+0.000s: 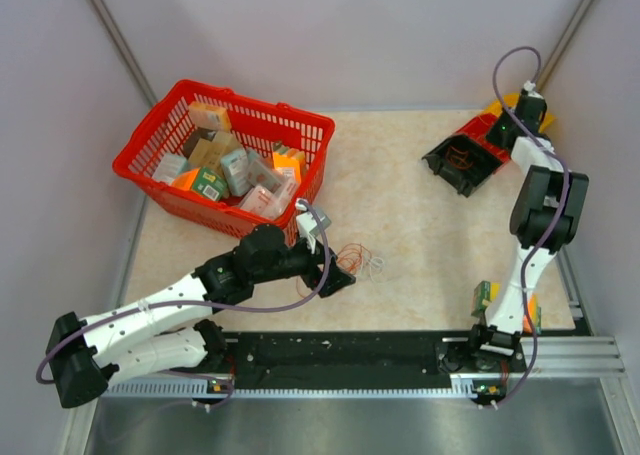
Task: Untangle the cables
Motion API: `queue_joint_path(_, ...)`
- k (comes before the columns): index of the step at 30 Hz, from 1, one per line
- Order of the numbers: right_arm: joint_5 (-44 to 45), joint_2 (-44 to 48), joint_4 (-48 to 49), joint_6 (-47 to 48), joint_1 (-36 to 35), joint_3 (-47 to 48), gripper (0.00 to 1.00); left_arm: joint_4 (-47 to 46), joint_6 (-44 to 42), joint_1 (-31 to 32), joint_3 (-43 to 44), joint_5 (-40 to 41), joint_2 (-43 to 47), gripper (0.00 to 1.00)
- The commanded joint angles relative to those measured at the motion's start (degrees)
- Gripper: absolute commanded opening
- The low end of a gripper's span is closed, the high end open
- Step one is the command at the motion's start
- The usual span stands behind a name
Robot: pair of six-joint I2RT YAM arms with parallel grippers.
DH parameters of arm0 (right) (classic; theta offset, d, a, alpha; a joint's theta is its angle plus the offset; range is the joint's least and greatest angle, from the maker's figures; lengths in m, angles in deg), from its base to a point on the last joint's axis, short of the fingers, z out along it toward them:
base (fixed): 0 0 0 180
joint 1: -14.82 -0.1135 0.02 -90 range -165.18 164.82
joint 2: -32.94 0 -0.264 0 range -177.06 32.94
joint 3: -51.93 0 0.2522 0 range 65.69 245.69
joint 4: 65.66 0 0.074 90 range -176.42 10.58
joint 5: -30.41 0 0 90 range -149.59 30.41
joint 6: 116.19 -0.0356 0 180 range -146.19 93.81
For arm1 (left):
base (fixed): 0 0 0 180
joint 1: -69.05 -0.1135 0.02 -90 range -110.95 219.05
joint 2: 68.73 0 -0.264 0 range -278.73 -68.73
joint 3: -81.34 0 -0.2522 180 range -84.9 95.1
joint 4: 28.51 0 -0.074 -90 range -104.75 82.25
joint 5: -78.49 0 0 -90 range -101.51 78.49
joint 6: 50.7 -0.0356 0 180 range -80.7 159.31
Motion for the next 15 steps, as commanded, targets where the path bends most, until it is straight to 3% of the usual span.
queue_joint_path(1, -8.1, 0.5, -3.0, -10.5, 2.5, 1.0, 0.01, -1.3, -0.4, -0.3, 0.5, -1.1, 1.0, 0.81)
queue_joint_path(5, -9.2, -1.9, -10.4, -14.9, 4.5, 5.5, 0.01, -1.4, -0.5, -0.3, 0.2, -1.2, 0.9, 0.81)
queue_joint_path(9, -6.9, -5.0, -19.3, -11.5, 4.5, 12.1, 0.04, -1.3, -0.6, -0.3, 0.2, -1.2, 0.5, 0.81)
queue_joint_path(15, -6.9, -7.7, -20.7, -8.0, 4.4, 15.5, 0.09, -1.8, -0.4, -0.3, 0.3, -1.8, -0.5, 0.81)
